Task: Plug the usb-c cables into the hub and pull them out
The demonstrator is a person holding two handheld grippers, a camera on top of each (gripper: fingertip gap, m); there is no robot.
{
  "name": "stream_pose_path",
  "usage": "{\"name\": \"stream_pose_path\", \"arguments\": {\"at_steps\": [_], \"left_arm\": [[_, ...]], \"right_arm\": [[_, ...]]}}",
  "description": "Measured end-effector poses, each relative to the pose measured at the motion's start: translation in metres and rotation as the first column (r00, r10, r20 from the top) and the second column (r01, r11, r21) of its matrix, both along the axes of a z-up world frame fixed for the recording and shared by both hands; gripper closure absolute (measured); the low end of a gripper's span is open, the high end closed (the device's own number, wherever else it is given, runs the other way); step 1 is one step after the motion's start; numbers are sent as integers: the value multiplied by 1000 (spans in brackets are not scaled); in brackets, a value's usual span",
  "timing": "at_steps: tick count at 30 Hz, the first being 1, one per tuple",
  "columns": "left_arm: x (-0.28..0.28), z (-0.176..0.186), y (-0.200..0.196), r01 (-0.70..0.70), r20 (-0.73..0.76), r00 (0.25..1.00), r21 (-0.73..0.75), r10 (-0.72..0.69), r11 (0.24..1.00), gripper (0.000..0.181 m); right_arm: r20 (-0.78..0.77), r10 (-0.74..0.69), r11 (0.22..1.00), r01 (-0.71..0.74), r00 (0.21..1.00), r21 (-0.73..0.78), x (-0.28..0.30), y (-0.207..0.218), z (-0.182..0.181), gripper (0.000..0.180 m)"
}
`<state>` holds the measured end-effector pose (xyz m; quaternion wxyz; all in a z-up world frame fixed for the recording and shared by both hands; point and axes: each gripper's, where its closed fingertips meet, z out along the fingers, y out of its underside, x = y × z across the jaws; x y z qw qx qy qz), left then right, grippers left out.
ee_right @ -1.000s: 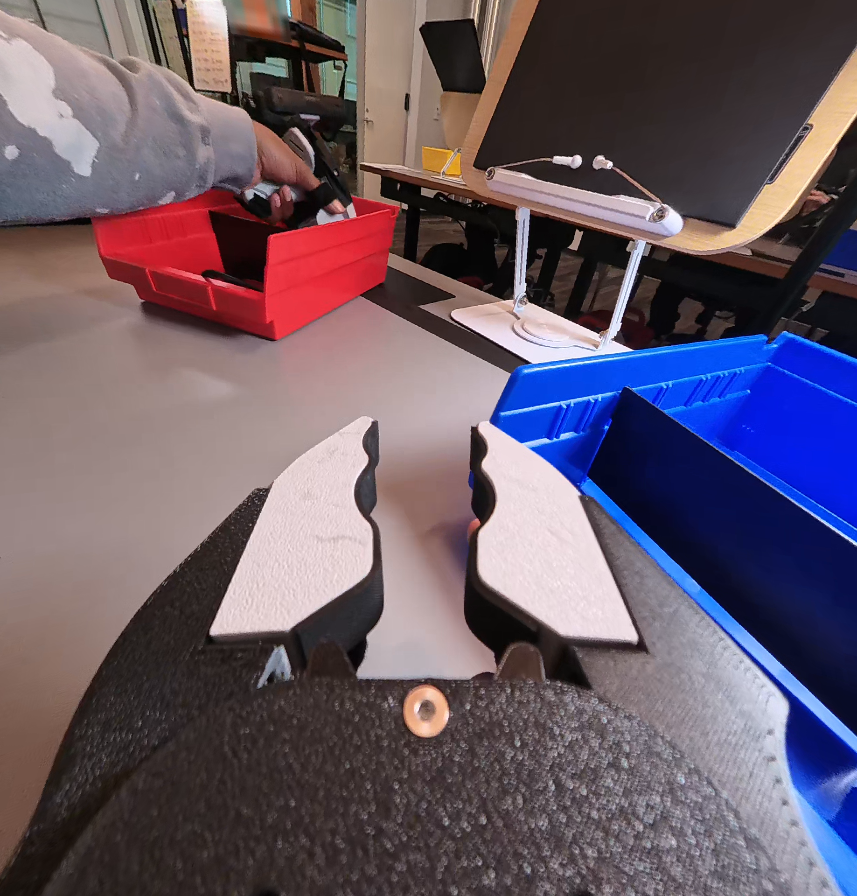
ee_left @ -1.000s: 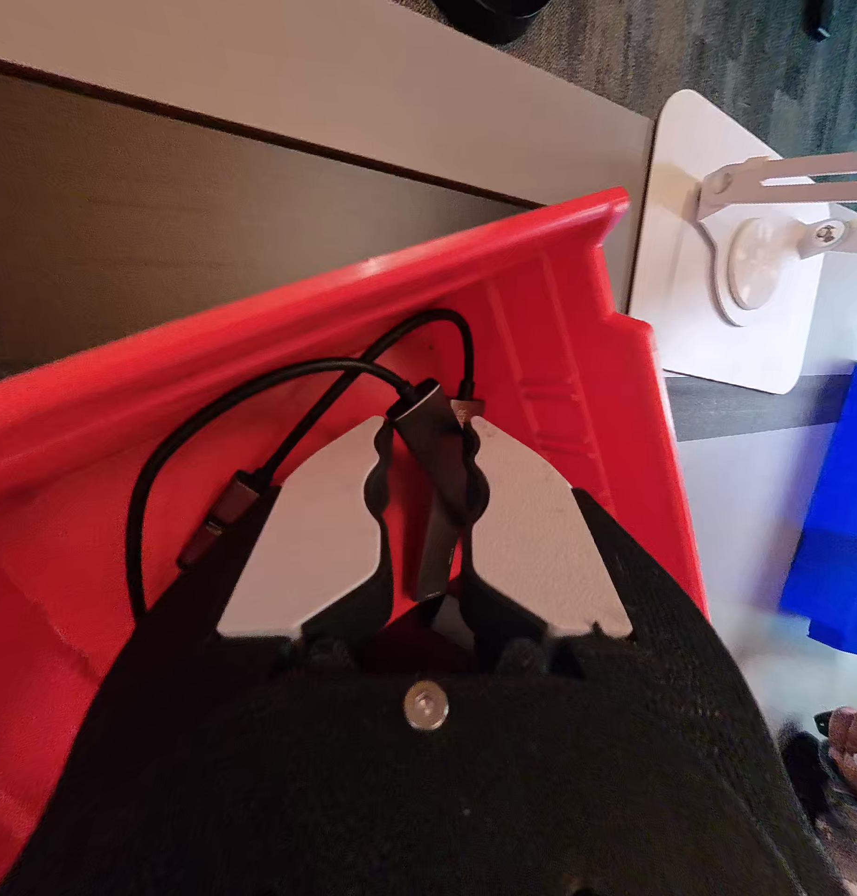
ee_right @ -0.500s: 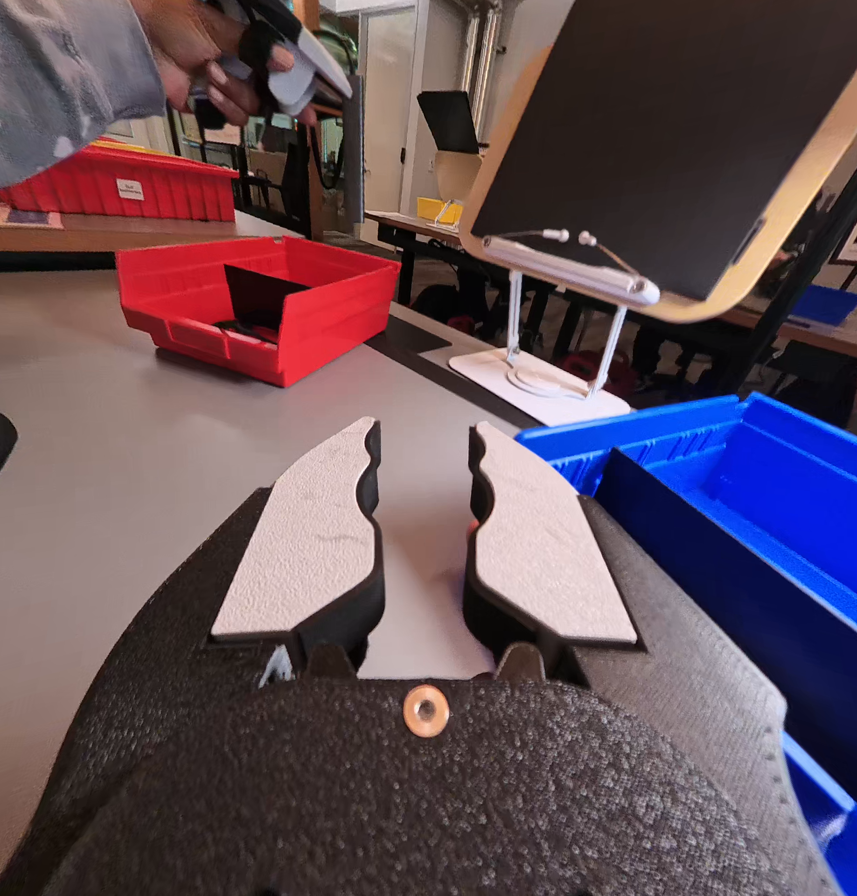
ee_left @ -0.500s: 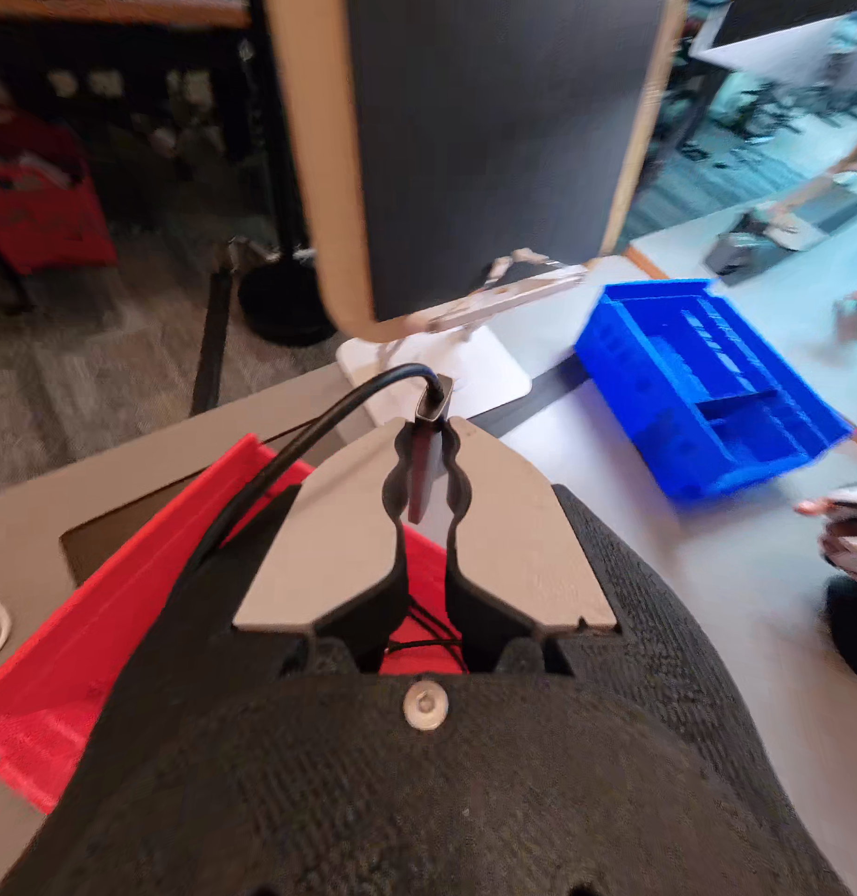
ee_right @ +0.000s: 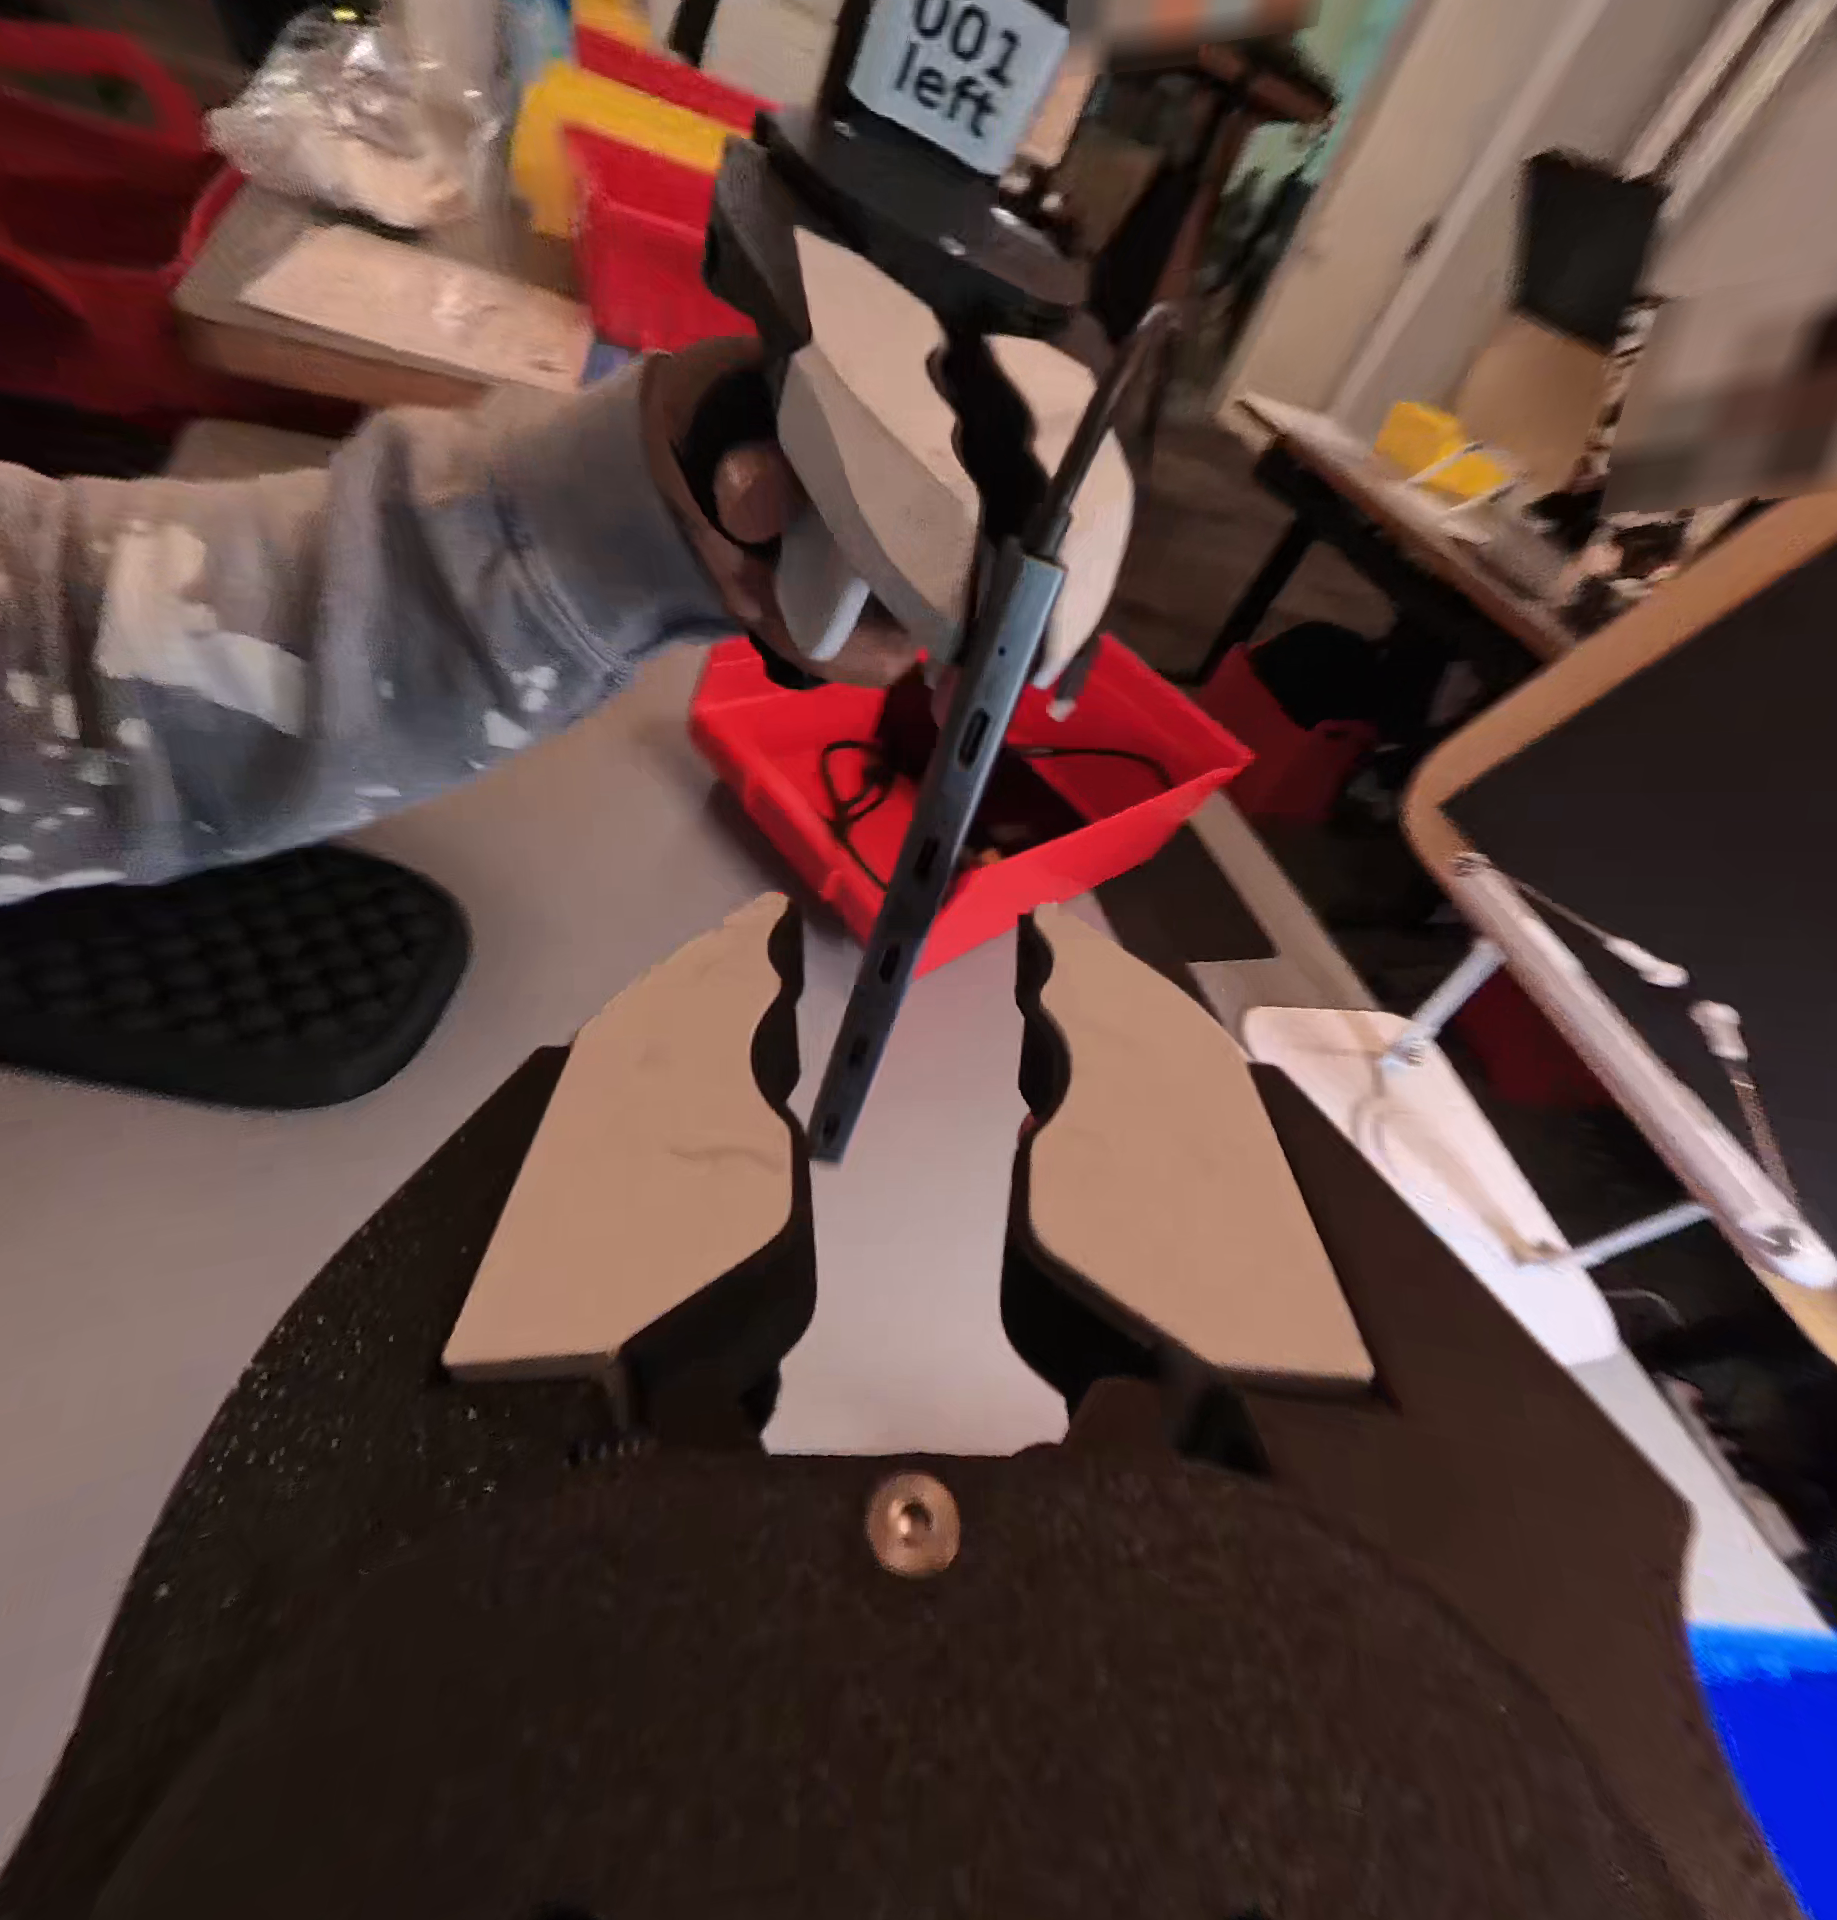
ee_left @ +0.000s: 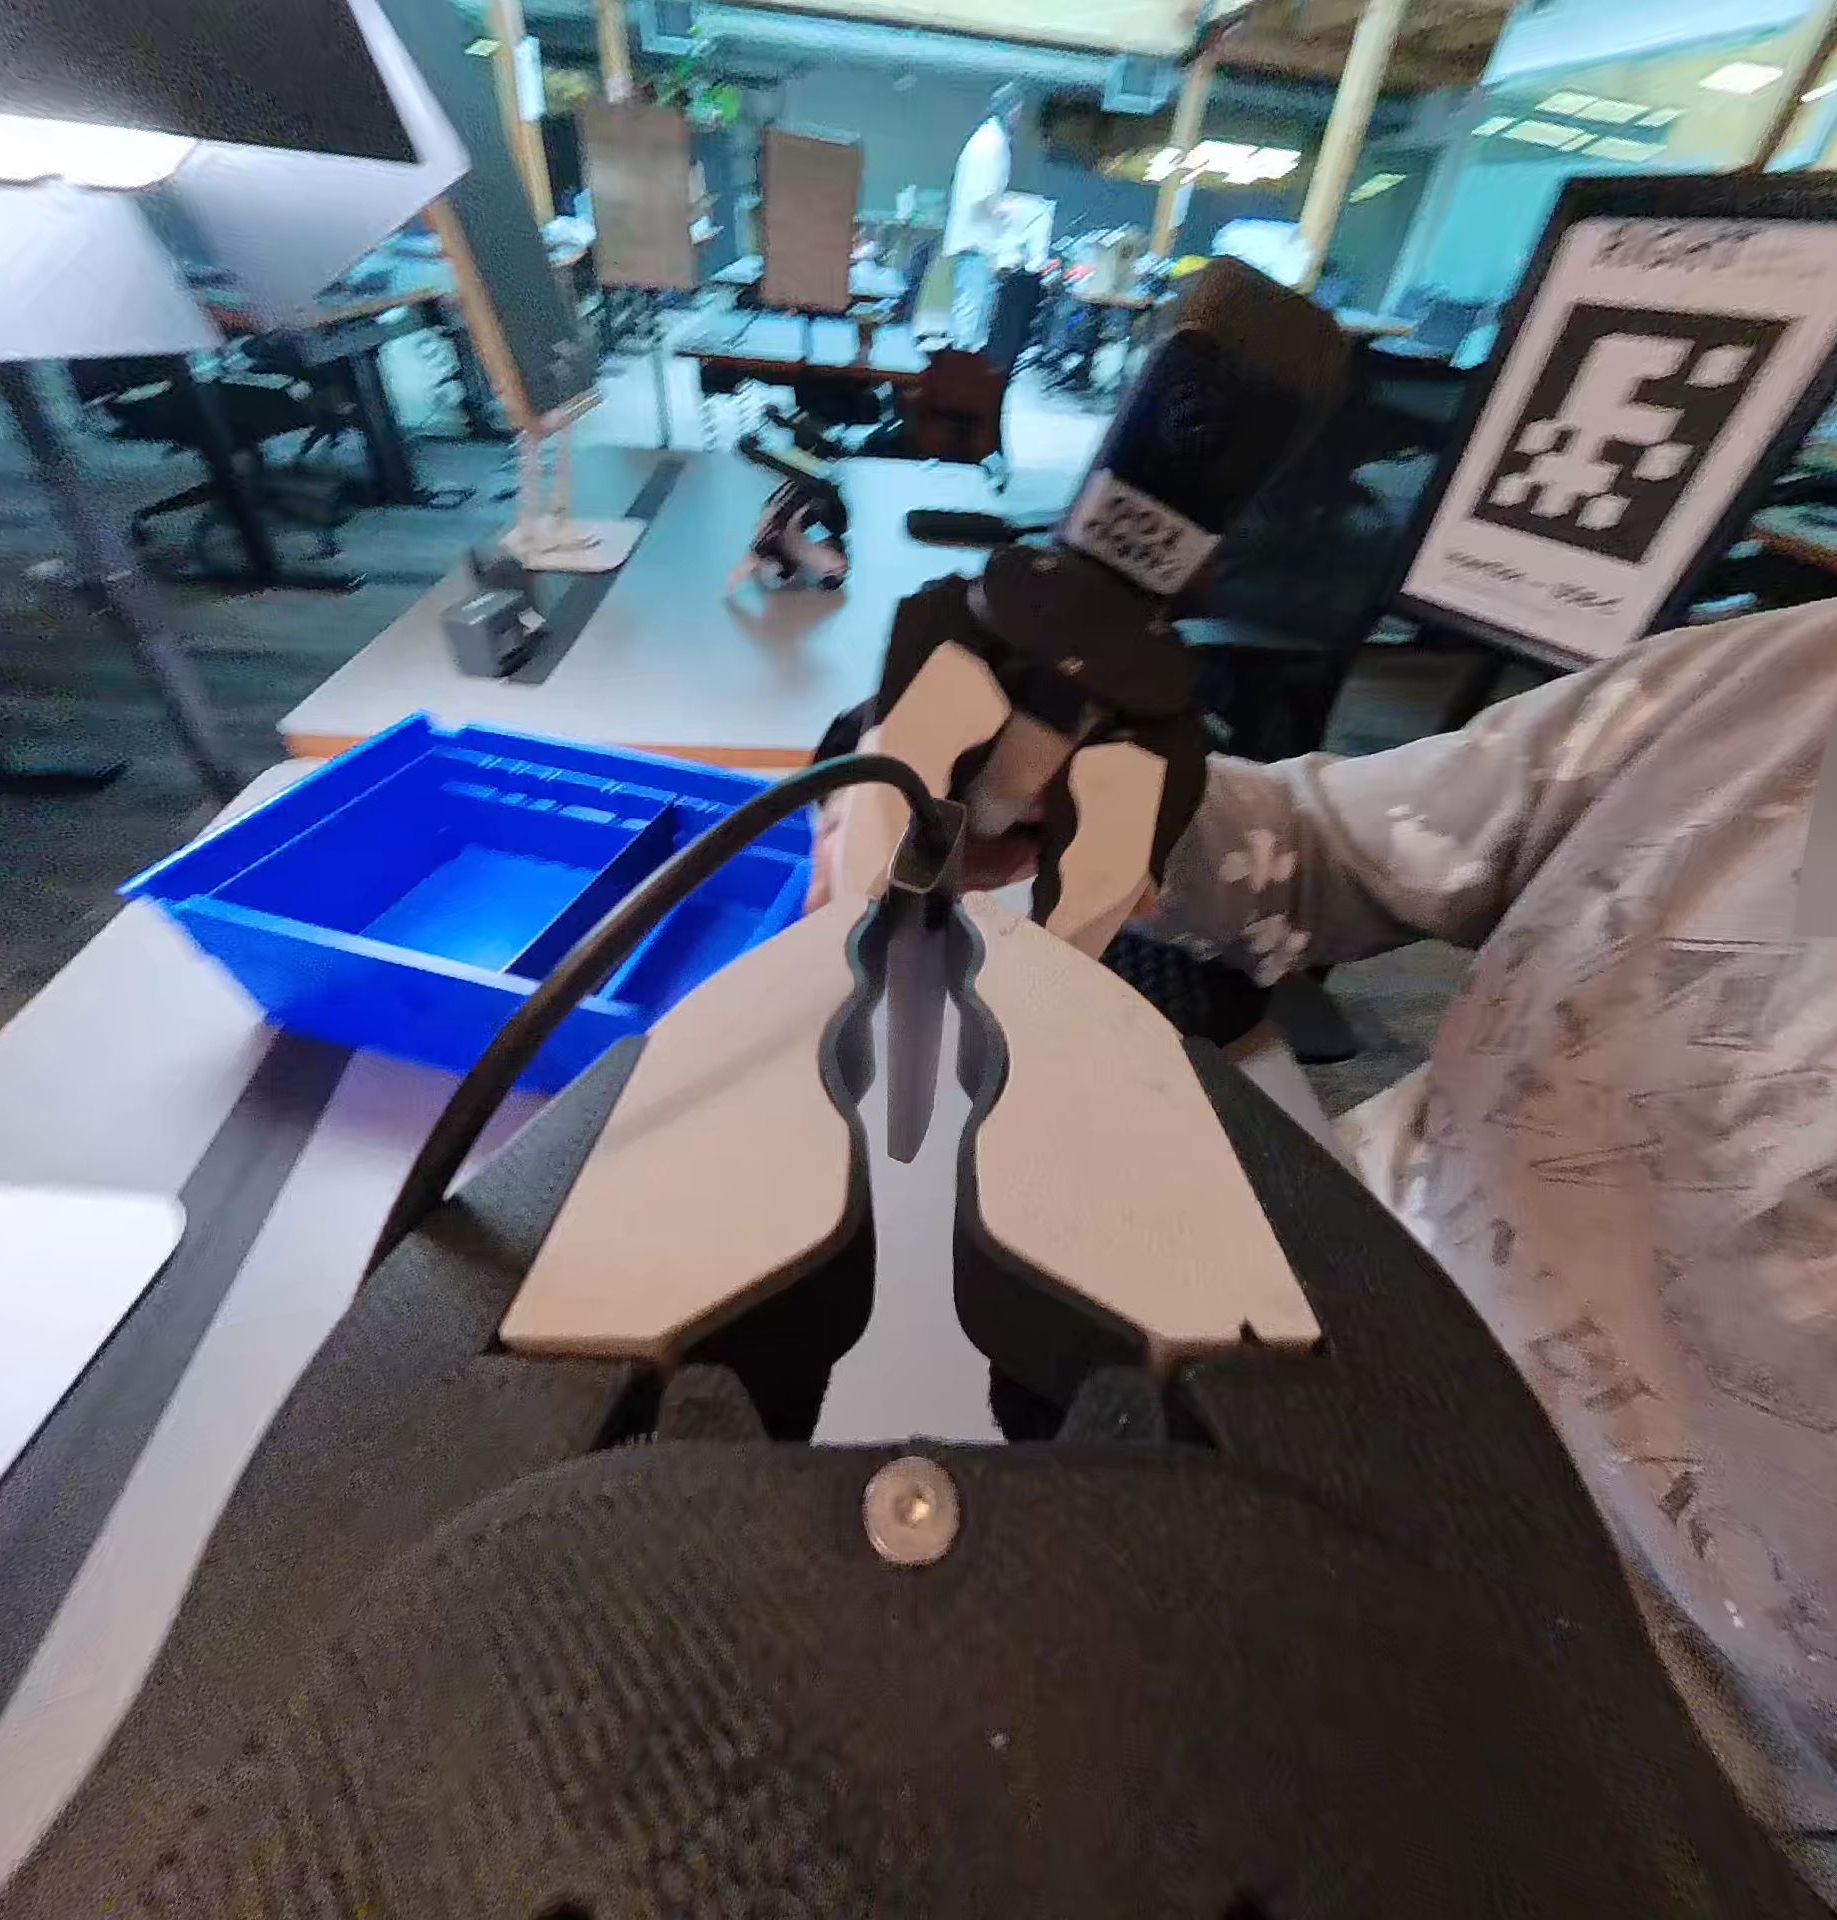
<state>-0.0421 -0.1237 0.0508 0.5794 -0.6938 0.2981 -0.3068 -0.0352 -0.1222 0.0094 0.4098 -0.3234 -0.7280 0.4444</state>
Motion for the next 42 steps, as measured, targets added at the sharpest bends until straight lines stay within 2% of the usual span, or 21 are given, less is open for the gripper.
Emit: {"name": "stream_pose_path", "arguments": {"at_steps": [2, 4, 5, 7, 10, 14, 16, 19, 21, 23, 28, 31, 33, 36, 37, 39, 40, 42], "left_arm": [[13, -1, -3, 66, 43, 997, 25, -67, 998, 170], [15, -5, 1, 58, 68, 996, 36, -61, 998, 170], [12, -8, 5, 35, 77, 996, 34, -38, 999, 170], [2, -16, 19, -43, 101, 994, -14, 45, 999, 170], [-17, -22, 40, -202, 172, 962, -72, 212, 977, 167], [-28, -37, 62, -373, 163, 908, -101, 385, 922, 152], [-25, -47, 73, -430, 156, 881, -126, 446, 894, 146], [-33, -61, 91, -560, 152, 800, -159, 580, 813, 145], [-41, -66, 96, -611, 183, 751, -172, 634, 773, 150], [-45, -70, 99, -607, 215, 741, -192, 636, 772, 157], [-55, -89, 109, -524, 370, 693, -330, 619, 785, 159], [-59, -101, 113, -463, 428, 678, -383, 598, 799, 161], [-63, -106, 114, -450, 441, 680, -380, 586, 808, 162], [-78, -102, 109, -482, 440, 691, -311, 574, 819, 166], [-82, -95, 105, -484, 438, 709, -268, 552, 833, 168], [-82, -88, 95, -445, 377, 786, -206, 490, 872, 170], [-78, -83, 87, -415, 338, 830, -158, 444, 896, 170], [-61, -78, 70, -316, 207, 922, -87, 328, 945, 171]], "right_arm": [[19, 59, 998, -58, 998, -38, -2, -7, -6, 143], [-20, 63, 996, -64, 998, -68, -5, -6, -11, 165], [-44, 41, 997, -43, 998, -62, -8, -2, -15, 165], [-30, -62, 997, 61, 998, -43, -19, 15, -24, 166], [-68, -241, 964, 231, 968, -132, -33, 48, -23, 170], [-145, -470, 882, 455, 871, -122, -43, 92, -32, 170], [-210, -542, 837, 544, 814, -54, -44, 101, -38, 170], [-349, -597, 741, 663, 722, 103, -46, 103, -45, 170], [-464, -590, 650, 730, 661, 213, -45, 103, -45, 170], [-549, -547, 568, 762, 632, 311, -45, 101, -47, 170], [-636, -457, 425, 781, 622, 458, -51, 101, -59, 170], [-642, -419, 382, 766, 642, 517, -55, 105, -71, 170], [-580, -426, 431, 720, 694, 544, -59, 103, -81, 163], [-321, -456, 641, 557, 830, 528, -67, 88, -107, 134], [-218, -429, 733, 479, 877, 483, -67, 77, -112, 126], [-102, -360, 881, 374, 927, 288, -63, 61, -102, 128], [-40, -295, 937, 298, 955, 181, -59, 54, -96, 131], [22, -204, 979, 203, 979, 32, -48, 52, -83, 136]]}}
